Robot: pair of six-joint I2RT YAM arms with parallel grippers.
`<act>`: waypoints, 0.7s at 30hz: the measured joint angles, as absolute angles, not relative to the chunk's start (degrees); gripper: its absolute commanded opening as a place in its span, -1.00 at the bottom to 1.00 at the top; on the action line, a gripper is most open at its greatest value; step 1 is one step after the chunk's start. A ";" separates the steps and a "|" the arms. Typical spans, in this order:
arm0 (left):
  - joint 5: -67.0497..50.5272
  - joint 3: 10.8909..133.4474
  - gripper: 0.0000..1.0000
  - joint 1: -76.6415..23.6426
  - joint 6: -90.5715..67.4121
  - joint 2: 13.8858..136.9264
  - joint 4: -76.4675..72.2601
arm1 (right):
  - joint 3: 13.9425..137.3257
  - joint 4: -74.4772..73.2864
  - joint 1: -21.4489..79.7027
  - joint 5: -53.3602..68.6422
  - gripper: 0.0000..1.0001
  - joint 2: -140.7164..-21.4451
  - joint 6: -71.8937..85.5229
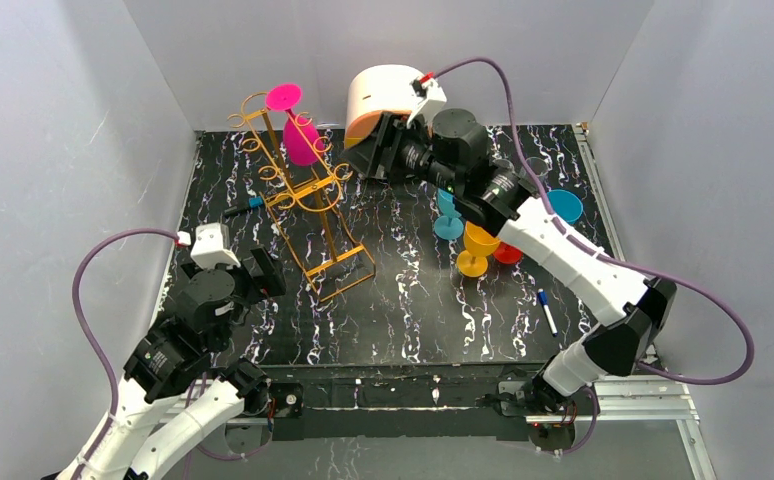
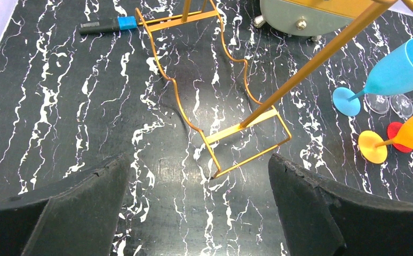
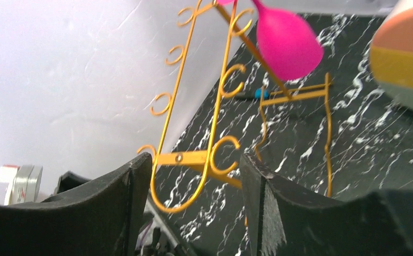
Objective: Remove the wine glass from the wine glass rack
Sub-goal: Adjust the wine rack at the center of the board.
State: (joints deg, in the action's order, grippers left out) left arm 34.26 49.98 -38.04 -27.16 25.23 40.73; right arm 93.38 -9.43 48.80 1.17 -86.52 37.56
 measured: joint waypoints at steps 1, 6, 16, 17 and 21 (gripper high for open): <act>33.93 49.98 0.97 -38.04 -27.07 25.34 40.69 | 94.54 -9.72 48.34 0.47 0.40 -87.13 37.04; 32.42 49.98 0.97 -38.04 -26.68 26.00 40.36 | 104.95 -11.03 46.78 1.54 0.44 -94.26 35.29; 30.09 49.50 0.97 -38.04 -26.35 26.13 39.90 | 118.93 -22.35 46.63 12.45 0.38 -108.27 32.18; 29.98 49.50 0.97 -38.04 -26.30 26.15 39.86 | 119.37 -23.22 46.63 13.26 0.35 -108.51 31.83; 29.23 49.43 0.97 -38.04 -26.39 26.28 39.40 | 119.66 -25.26 46.63 16.64 0.29 -108.51 30.37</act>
